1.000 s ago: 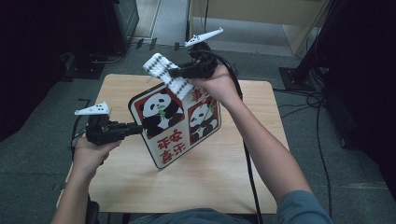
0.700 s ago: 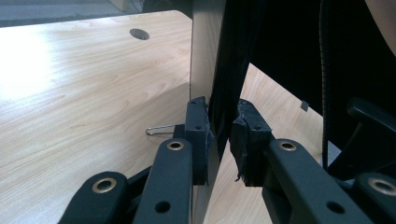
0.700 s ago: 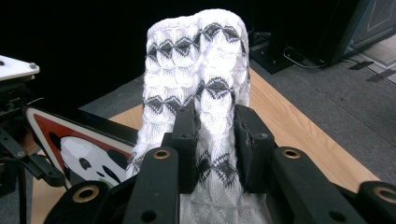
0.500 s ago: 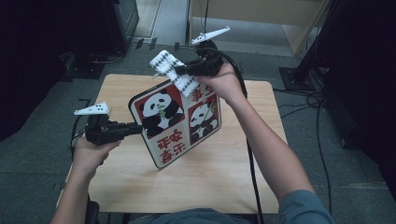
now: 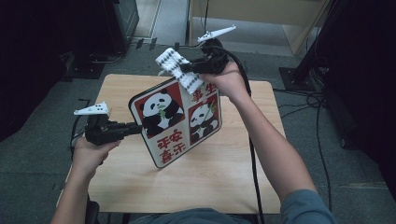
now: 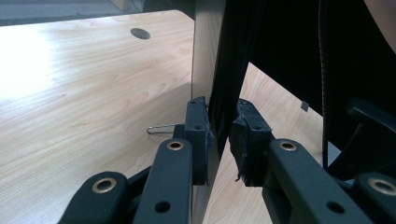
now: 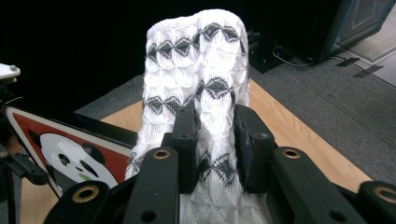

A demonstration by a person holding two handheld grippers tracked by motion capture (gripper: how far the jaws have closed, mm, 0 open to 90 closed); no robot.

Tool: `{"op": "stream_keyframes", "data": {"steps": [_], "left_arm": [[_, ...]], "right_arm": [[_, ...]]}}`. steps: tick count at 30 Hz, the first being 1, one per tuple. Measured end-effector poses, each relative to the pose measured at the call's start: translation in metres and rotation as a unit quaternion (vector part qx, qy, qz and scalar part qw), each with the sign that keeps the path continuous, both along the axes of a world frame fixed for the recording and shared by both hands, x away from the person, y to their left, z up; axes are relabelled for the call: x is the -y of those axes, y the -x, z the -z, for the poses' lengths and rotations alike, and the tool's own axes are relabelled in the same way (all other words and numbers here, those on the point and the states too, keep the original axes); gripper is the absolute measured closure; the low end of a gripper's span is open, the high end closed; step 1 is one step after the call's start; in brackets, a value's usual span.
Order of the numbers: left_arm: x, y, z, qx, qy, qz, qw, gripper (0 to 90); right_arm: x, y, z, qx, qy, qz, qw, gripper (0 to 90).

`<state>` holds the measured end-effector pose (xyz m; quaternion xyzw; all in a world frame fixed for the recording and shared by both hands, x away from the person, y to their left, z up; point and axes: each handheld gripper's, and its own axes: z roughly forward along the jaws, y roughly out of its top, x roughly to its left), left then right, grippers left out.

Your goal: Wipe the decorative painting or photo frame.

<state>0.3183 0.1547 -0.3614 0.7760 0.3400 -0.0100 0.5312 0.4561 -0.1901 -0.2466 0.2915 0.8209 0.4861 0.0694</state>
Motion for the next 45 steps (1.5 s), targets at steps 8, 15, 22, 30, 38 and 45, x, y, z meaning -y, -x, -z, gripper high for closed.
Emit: {"op": "stream_keyframes", "data": {"steps": [8, 15, 22, 30, 38, 45], "left_arm": [[-0.001, 0.000, 0.000, -0.001, 0.000, 0.000, 1.0000, 77.6], [-0.001, 0.000, 0.000, -0.001, 0.000, -0.001, 1.0000, 77.6], [-0.001, 0.000, 0.000, -0.002, 0.000, -0.002, 1.0000, 77.6], [-0.003, -0.001, 0.001, -0.002, 0.001, -0.005, 1.0000, 77.4], [-0.004, -0.001, 0.001, -0.003, 0.001, -0.006, 1.0000, 77.4], [-0.004, -0.001, 0.001, -0.003, 0.001, -0.006, 1.0000, 77.5]], "right_arm": [[0.008, -0.003, 0.000, 0.001, 0.001, 0.011, 0.9999, 72.6], [0.015, -0.006, 0.000, 0.001, -0.001, 0.017, 0.9999, 72.6], [0.022, -0.010, 0.000, -0.001, 0.002, 0.027, 0.9996, 72.6], [0.031, -0.014, 0.000, -0.003, -0.002, 0.034, 0.9994, 72.9], [0.041, -0.017, -0.001, -0.004, 0.002, 0.047, 0.9989, 72.8], [0.047, -0.018, 0.000, -0.003, -0.001, 0.055, 0.9985, 72.7]]}}
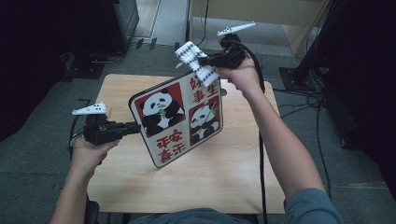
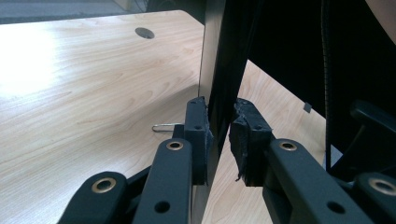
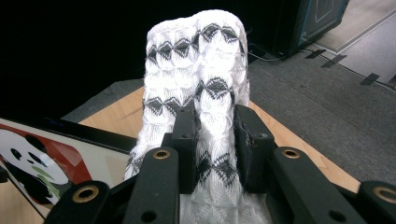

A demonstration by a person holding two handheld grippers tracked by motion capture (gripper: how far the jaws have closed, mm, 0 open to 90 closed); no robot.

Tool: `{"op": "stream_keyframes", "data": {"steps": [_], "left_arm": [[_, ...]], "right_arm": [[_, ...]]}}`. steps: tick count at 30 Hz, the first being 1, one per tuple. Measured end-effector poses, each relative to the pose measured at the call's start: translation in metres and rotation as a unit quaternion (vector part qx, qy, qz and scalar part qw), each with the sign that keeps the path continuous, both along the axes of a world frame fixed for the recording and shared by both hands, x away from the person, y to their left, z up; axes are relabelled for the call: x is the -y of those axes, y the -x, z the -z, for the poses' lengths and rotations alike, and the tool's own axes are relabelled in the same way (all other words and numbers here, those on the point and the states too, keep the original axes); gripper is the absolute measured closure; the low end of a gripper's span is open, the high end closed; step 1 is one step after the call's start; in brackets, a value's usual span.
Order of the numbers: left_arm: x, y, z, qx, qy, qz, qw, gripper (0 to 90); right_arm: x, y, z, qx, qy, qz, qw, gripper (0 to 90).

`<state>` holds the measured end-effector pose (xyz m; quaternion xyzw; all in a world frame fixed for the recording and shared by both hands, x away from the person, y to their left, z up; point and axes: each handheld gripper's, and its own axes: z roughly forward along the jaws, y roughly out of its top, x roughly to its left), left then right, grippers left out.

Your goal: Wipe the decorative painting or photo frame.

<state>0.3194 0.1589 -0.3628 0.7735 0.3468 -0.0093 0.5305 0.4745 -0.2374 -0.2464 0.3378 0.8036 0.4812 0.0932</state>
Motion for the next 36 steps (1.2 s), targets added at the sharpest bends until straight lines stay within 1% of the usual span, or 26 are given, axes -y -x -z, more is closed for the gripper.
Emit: {"op": "stream_keyframes", "data": {"steps": [6, 10, 16, 19, 26, 32, 36], "left_arm": [[0.000, 0.000, 0.000, 0.000, 0.000, -0.001, 1.0000, 77.5], [0.000, 0.000, 0.000, 0.000, 0.000, -0.002, 1.0000, 77.4], [0.000, 0.000, 0.000, -0.001, 0.001, -0.004, 1.0000, 77.4], [-0.001, -0.001, 0.000, -0.001, 0.001, -0.004, 1.0000, 77.4], [-0.001, -0.002, 0.000, -0.001, 0.000, -0.003, 1.0000, 77.5], [-0.001, -0.002, 0.000, -0.001, -0.001, -0.004, 1.0000, 77.5], [-0.002, -0.003, -0.001, 0.000, -0.004, -0.005, 1.0000, 77.5]], "right_arm": [[0.007, -0.001, 0.001, -0.002, -0.008, 0.009, 0.9999, 72.6], [0.011, -0.003, 0.000, -0.003, -0.007, 0.015, 0.9998, 72.6], [0.018, -0.005, 0.000, -0.013, -0.006, 0.025, 0.9996, 73.0], [0.021, -0.006, 0.000, -0.013, -0.005, 0.029, 0.9995, 73.2], [0.031, -0.008, 0.000, -0.024, -0.010, 0.040, 0.9989, 73.7], [0.035, -0.009, 0.000, -0.024, -0.010, 0.042, 0.9988, 74.6], [0.039, -0.010, -0.001, -0.036, -0.014, 0.044, 0.9983, 75.0]]}}
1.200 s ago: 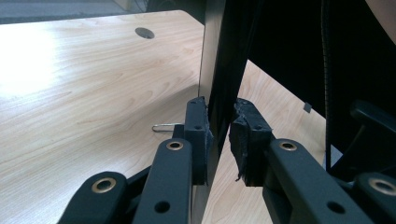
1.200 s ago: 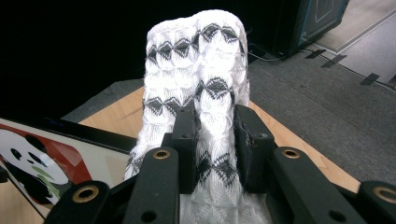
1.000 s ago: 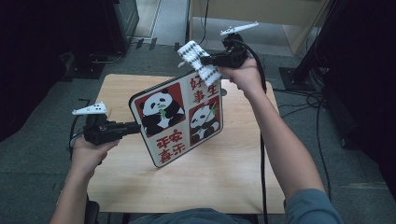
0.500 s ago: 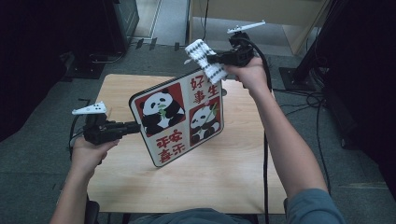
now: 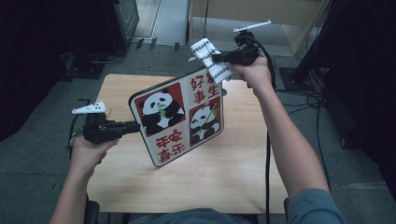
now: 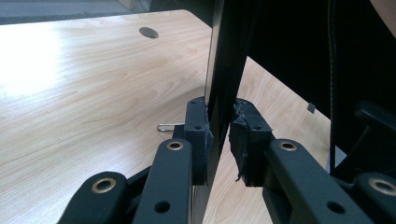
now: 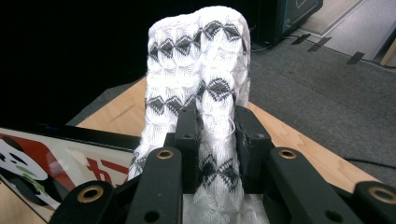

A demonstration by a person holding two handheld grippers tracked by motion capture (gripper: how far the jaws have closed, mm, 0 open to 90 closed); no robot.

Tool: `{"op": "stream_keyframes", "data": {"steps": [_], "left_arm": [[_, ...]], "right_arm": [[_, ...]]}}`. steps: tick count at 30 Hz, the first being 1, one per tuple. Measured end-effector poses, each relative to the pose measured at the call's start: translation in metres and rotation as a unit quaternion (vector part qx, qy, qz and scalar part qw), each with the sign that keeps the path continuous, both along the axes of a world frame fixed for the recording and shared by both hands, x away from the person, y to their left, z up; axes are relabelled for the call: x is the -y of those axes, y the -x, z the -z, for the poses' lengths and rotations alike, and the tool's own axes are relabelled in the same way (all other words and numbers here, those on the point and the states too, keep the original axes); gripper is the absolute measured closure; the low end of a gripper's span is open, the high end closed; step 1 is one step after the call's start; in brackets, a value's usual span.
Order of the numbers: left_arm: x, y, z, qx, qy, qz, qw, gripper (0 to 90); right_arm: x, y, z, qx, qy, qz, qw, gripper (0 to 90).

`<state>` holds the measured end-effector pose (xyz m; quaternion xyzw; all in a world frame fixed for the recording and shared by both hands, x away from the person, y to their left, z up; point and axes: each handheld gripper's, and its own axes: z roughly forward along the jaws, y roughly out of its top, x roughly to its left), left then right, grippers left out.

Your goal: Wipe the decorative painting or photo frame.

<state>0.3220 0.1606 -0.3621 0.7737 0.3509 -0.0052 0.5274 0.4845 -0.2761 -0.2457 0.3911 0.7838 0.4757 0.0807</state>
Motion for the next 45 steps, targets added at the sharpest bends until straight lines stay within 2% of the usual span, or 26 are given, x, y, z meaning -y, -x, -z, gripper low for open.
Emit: {"op": "stream_keyframes", "data": {"steps": [8, 23, 45], "left_arm": [[0.000, -0.001, 0.000, -0.001, 0.001, 0.001, 1.0000, 77.4], [0.004, -0.003, 0.000, 0.003, 0.000, 0.000, 1.0000, 76.2], [0.006, -0.003, 0.001, 0.002, 0.000, -0.001, 1.0000, 77.1]], "right_arm": [[0.013, -0.002, 0.002, -0.011, 0.011, 0.017, 0.9997, 76.1], [0.023, -0.003, 0.011, -0.024, 0.023, 0.023, 0.9992, 76.6], [0.031, 0.004, 0.038, -0.035, 0.022, 0.024, 0.9988, 77.0]]}}
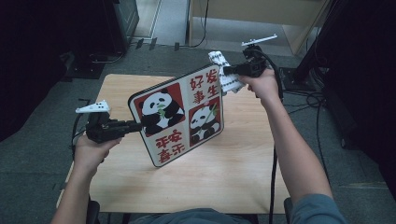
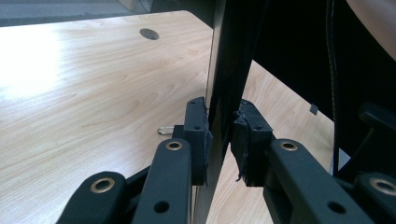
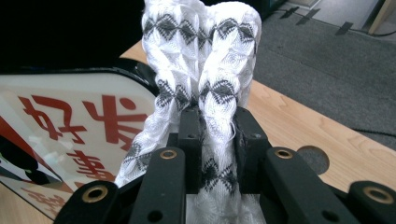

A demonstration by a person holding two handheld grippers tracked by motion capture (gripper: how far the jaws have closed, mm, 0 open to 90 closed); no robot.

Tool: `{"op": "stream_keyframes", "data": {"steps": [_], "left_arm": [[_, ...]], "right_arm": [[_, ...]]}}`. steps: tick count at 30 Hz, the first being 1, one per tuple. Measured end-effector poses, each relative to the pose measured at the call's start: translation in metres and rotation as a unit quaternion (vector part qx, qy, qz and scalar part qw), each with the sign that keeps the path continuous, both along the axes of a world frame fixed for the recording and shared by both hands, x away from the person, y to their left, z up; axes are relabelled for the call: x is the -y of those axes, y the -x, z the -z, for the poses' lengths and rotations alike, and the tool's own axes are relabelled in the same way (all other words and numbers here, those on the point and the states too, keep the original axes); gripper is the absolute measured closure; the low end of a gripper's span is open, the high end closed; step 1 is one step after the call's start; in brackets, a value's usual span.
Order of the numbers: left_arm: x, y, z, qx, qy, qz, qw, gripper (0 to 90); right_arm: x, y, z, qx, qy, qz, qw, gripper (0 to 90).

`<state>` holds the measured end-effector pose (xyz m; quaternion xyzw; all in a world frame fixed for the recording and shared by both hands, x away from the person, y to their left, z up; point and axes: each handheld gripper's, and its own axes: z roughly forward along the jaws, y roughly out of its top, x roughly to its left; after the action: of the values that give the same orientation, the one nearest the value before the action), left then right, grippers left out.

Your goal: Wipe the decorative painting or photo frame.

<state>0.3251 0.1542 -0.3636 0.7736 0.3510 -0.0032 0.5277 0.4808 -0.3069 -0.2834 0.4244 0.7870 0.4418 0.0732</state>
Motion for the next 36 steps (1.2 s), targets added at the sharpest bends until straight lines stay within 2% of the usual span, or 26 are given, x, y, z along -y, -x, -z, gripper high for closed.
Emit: {"op": "stream_keyframes", "data": {"steps": [19, 36], "left_arm": [[0.000, 0.001, 0.000, 0.000, -0.001, 0.000, 1.0000, 77.5], [0.000, -0.001, 0.001, 0.001, 0.001, -0.003, 1.0000, 77.6]], "right_arm": [[0.004, 0.009, 0.023, -0.011, -0.008, 0.006, 0.9999, 77.3], [0.010, 0.020, 0.043, -0.007, -0.017, 0.008, 0.9998, 77.4]]}}
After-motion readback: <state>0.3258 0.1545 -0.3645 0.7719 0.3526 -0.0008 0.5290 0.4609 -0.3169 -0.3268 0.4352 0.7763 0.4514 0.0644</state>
